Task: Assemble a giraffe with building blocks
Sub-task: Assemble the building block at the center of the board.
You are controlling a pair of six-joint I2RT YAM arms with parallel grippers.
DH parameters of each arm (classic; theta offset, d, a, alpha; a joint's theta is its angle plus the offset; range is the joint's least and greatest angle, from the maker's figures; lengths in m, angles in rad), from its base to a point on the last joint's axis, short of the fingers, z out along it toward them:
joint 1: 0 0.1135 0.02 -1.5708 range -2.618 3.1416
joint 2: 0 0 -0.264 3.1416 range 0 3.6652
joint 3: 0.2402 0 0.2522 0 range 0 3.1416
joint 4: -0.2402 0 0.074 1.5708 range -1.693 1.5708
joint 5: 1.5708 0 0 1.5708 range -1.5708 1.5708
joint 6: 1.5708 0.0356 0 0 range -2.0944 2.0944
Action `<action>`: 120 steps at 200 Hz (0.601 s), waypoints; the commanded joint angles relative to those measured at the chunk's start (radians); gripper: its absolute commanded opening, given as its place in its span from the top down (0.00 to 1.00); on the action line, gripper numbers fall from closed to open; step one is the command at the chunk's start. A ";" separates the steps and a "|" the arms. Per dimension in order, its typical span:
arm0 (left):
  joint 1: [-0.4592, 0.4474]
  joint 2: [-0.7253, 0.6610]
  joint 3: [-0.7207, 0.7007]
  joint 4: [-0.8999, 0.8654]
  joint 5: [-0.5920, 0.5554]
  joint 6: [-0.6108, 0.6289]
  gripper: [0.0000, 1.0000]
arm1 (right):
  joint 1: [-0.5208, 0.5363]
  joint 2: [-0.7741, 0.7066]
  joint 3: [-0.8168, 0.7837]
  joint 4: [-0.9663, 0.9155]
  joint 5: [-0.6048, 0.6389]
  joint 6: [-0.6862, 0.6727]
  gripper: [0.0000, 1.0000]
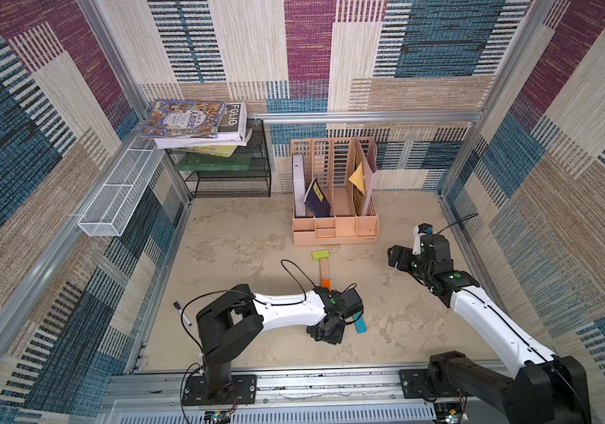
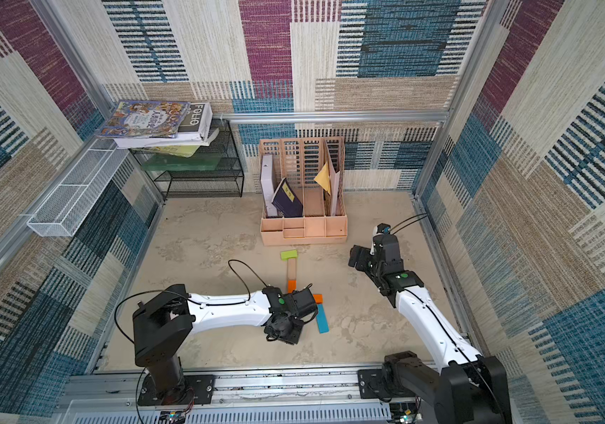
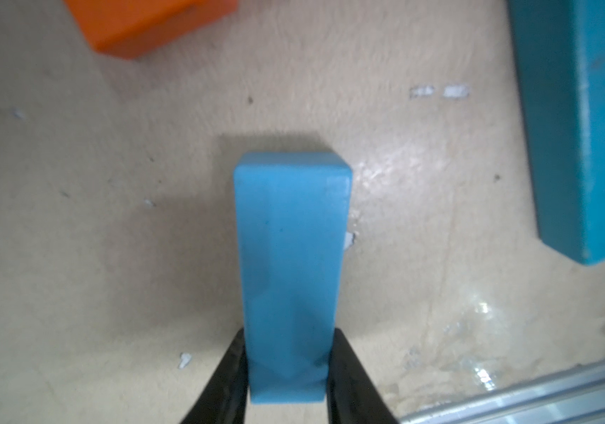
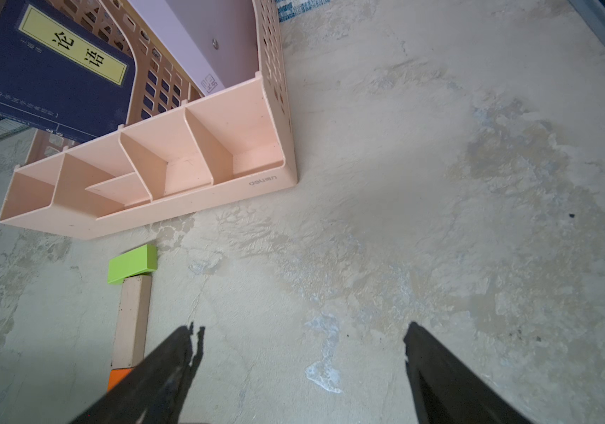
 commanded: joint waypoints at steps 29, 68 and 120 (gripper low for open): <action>0.026 0.001 0.018 -0.010 -0.027 0.017 0.63 | 0.001 -0.001 -0.004 0.025 -0.009 0.005 0.08; 0.037 0.012 0.030 -0.013 -0.022 0.025 0.63 | 0.000 0.001 -0.005 0.026 -0.009 0.005 0.07; 0.051 0.016 0.024 -0.001 -0.017 0.019 0.64 | 0.001 0.003 -0.006 0.029 -0.015 0.007 0.08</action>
